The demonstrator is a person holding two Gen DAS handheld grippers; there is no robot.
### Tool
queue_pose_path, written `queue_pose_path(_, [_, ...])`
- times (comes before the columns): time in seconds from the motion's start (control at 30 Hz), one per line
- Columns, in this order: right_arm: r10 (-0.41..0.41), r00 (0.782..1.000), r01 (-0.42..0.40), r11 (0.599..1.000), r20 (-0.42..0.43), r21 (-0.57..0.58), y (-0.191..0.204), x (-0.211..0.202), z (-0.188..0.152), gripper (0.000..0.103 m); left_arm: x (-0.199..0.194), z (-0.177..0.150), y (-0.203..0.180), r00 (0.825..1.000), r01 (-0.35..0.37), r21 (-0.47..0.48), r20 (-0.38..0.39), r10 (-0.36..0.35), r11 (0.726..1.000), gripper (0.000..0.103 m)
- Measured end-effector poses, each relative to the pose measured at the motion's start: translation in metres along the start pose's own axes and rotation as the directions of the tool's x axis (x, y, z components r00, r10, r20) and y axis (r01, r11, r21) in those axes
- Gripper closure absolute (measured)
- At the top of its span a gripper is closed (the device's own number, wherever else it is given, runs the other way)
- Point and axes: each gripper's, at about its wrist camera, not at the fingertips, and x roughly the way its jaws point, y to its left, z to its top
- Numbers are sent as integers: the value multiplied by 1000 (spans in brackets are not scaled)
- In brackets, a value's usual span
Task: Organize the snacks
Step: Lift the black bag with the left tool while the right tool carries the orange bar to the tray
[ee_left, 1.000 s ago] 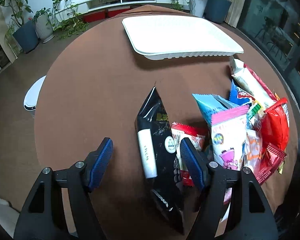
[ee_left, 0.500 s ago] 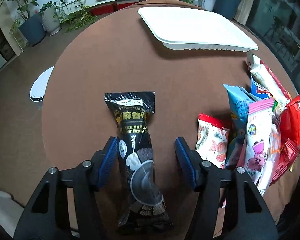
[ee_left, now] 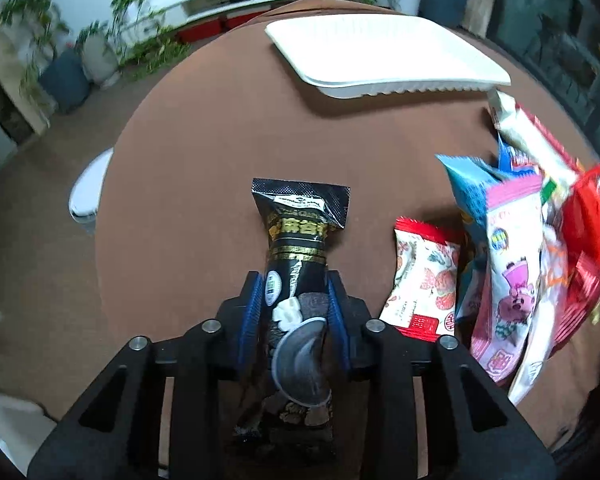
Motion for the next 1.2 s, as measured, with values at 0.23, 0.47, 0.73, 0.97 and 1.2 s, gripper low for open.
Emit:
queue_pose_path(0.23, [-61,998,61,998,-4,-33,-6,8,24,25,-1,0,6,994,107,-17,-5,-107,994,78])
queue_pose_path(0.47, [-127,988,123,991,-82,-50,-7,47,46,35,-4,-8,0,992,127,10,0,-127,992,78])
queue_pose_path(0.73, [-179,976,167,981,-121,-102,1,76,50,45,-3,-11,-13,993,121,48,-10,-121,991,77])
queue_pose_path(0.97, [-215,969,198,970,-119,-142,-2,80,52,66,-5,-13,-16,994,113,55,-2,-113,992,77])
queue_pose_path(1.2, [-229,967,207,962,-113,-180,-6,76,50,81,-7,-16,-20,995,103,66,8,-104,992,77])
